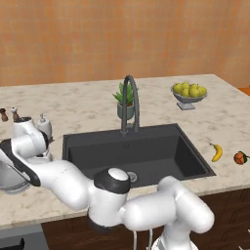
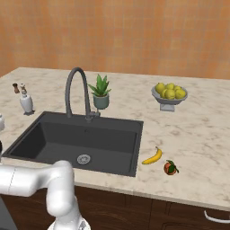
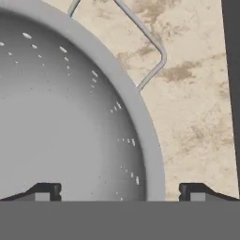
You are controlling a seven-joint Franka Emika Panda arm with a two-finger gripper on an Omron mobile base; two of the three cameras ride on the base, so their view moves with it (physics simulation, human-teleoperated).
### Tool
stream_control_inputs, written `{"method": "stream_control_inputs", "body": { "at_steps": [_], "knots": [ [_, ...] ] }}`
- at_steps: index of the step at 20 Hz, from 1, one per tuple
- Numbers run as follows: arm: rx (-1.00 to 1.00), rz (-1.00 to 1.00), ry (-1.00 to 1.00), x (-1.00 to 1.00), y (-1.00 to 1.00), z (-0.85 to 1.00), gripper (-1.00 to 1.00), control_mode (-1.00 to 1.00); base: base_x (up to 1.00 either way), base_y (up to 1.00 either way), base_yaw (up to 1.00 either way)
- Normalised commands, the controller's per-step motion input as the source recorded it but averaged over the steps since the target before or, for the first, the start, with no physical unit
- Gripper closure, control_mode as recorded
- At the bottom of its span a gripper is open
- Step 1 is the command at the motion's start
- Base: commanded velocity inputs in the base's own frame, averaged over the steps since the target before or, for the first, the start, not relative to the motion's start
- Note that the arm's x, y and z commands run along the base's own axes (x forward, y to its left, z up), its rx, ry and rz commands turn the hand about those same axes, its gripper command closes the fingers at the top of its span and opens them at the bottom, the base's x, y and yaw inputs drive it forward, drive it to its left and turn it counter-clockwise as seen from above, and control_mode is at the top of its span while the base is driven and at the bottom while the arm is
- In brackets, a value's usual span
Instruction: Put the colander in the sink, put the banana, orange in the colander, and turn on the sink faucet and pour water over the colander.
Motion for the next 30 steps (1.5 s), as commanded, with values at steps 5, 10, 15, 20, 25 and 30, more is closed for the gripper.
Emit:
{"method": "stream_control_inputs", "body": {
  "at_steps": [5,10,15,20,25,30],
  "knots": [
    [-0.01,-0.06,0.00,0.17,0.19,-0.30,-1.00,-1.00,0.00,0.00,0.00],
    [0.00,-0.07,-0.07,-0.03,0.00,-0.43,1.00,-1.00,0.00,0.00,0.00],
    [0.00,-0.11,-0.13,-0.11,-0.07,-0.29,1.00,-1.00,0.00,0.00,0.00],
    [0.06,-0.32,-0.15,-0.13,-0.41,-0.12,1.00,-1.00,0.00,0.00,0.00],
    [0.16,-0.51,-0.11,-0.15,-0.58,-0.01,1.00,-1.00,0.00,0.00,0.00],
    [0.21,-0.52,-0.10,-0.12,-0.67,0.00,1.00,-1.00,0.00,0.00,0.00]
  ]
}}
